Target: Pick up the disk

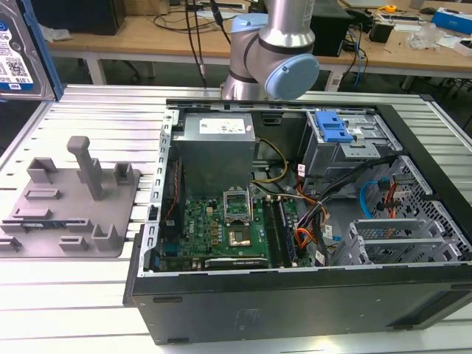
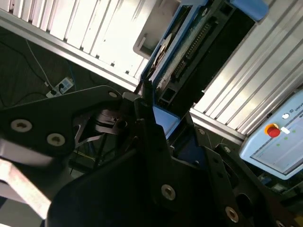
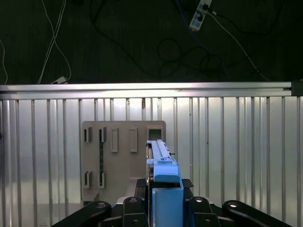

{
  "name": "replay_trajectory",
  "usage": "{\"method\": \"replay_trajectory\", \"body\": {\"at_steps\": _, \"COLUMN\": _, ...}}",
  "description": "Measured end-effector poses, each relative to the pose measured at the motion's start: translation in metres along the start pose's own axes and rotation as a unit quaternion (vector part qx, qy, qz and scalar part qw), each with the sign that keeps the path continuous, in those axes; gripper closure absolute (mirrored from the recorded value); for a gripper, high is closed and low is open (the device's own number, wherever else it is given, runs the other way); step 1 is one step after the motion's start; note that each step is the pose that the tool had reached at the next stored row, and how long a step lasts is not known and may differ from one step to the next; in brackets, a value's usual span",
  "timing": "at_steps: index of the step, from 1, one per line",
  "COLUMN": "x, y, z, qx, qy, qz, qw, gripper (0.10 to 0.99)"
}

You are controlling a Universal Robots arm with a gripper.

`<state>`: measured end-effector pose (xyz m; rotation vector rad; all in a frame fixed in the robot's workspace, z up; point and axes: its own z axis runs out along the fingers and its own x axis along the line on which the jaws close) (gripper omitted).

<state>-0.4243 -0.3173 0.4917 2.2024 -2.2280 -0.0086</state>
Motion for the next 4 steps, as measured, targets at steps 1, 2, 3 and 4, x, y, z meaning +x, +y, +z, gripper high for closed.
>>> {"method": "replay_trajectory", "body": {"at_steps": 1, "x": 0.0, "y": 0.0, "z": 0.0, "qx": 0.0, "qy": 0.0, "qz": 0.0, "qw": 1.0, "gripper": 0.722}}
{"method": "replay_trajectory", "body": {"at_steps": 2, "x": 0.0, "y": 0.0, "z": 0.0, "qx": 0.0, "qy": 0.0, "qz": 0.0, "qw": 1.0, "gripper": 0.722}}
{"method": "replay_trajectory", "body": {"at_steps": 3, "x": 0.0, "y": 0.0, "z": -0.0001, "qx": 0.0, "qy": 0.0, "qz": 0.0, "qw": 1.0, "gripper": 0.722}}
{"method": "replay_trajectory", "body": {"at_steps": 4, "x": 0.0, "y": 0.0, "z": -0.0001, "qx": 0.0, "qy": 0.0, "qz": 0.0, "qw": 1.0, "gripper": 0.722}}
